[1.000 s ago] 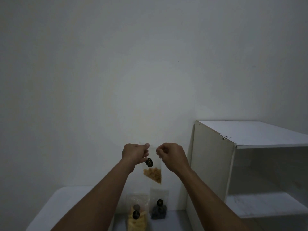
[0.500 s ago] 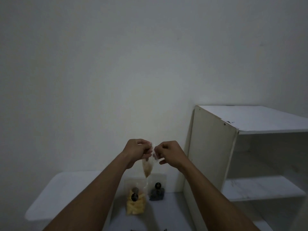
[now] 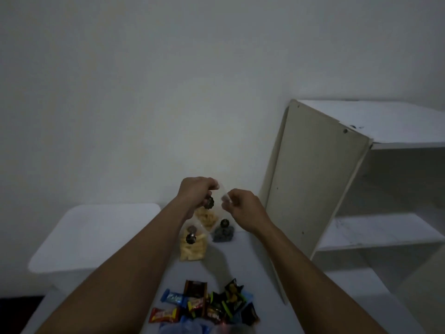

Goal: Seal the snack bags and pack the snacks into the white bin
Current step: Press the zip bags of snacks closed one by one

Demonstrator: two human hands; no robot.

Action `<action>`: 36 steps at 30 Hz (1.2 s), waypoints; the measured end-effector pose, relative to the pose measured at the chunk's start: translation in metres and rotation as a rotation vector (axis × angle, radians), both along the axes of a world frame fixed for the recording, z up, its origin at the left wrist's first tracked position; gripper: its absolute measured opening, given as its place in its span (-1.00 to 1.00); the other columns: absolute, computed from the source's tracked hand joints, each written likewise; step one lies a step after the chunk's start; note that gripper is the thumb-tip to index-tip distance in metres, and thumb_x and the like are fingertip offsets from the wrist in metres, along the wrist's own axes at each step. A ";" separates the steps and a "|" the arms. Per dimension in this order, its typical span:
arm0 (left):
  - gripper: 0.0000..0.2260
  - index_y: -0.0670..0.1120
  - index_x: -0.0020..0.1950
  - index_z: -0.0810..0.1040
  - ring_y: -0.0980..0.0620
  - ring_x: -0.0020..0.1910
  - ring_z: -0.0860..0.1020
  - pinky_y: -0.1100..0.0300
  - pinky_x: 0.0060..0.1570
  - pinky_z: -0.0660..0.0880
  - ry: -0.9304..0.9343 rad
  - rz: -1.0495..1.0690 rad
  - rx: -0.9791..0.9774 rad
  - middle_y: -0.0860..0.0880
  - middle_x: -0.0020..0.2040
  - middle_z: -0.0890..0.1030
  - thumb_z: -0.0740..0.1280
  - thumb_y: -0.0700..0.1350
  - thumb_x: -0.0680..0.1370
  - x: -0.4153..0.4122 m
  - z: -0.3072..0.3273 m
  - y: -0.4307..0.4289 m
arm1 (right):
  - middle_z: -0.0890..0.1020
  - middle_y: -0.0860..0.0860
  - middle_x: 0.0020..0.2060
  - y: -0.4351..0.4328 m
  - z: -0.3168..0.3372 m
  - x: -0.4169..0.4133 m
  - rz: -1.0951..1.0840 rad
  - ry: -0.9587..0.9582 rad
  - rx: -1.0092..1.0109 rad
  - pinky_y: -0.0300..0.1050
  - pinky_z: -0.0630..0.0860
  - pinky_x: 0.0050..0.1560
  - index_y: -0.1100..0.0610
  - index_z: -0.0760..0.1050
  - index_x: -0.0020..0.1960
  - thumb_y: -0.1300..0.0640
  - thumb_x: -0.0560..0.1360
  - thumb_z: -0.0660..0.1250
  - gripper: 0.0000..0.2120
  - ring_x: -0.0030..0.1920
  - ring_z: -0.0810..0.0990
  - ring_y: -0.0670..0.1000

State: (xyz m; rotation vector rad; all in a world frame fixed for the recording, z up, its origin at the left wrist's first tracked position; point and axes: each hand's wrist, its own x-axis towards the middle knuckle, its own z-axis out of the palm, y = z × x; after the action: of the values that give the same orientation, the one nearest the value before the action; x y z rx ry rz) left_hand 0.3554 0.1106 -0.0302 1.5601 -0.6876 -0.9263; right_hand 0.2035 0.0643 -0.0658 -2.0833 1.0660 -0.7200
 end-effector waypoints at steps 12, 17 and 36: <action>-0.78 -0.09 0.19 0.61 -0.09 -0.08 0.59 0.00 -0.10 0.54 -0.049 -0.122 0.233 -0.14 0.05 0.64 0.31 -0.06 0.59 -0.005 -0.172 -0.035 | 0.68 0.02 -0.11 -0.059 -0.119 -0.001 -0.087 -0.139 0.213 0.08 0.57 0.05 0.07 0.53 -0.13 0.25 0.58 0.19 -0.80 0.00 0.65 0.06; -0.81 -0.10 0.08 0.61 -0.09 -0.24 0.55 -0.03 -0.21 0.56 -0.065 -0.033 0.233 -0.11 -0.12 0.63 0.28 -0.03 0.61 -0.013 -0.228 -0.056 | 0.62 -0.05 -0.15 -0.075 -0.175 0.005 -0.273 -0.044 0.250 -0.12 0.56 -0.12 0.10 0.55 0.02 0.09 0.60 0.27 -0.89 -0.11 0.61 -0.02; -0.72 -0.15 0.28 0.50 -0.15 0.17 0.57 -0.04 0.19 0.51 -0.223 0.204 0.281 -0.15 0.17 0.62 0.30 -0.22 0.56 -0.028 -0.299 -0.104 | 0.58 0.17 0.26 -0.112 -0.249 0.024 -0.327 0.121 0.380 -0.31 0.31 0.01 0.23 0.42 0.39 0.26 0.60 0.18 -0.64 0.24 0.55 0.13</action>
State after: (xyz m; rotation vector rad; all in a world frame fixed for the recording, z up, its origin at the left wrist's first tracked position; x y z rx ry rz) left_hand 0.3272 0.0070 -0.3297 1.9653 -0.5564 -0.7250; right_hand 0.2279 -0.0480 -0.3151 -1.6627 1.5052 -0.4980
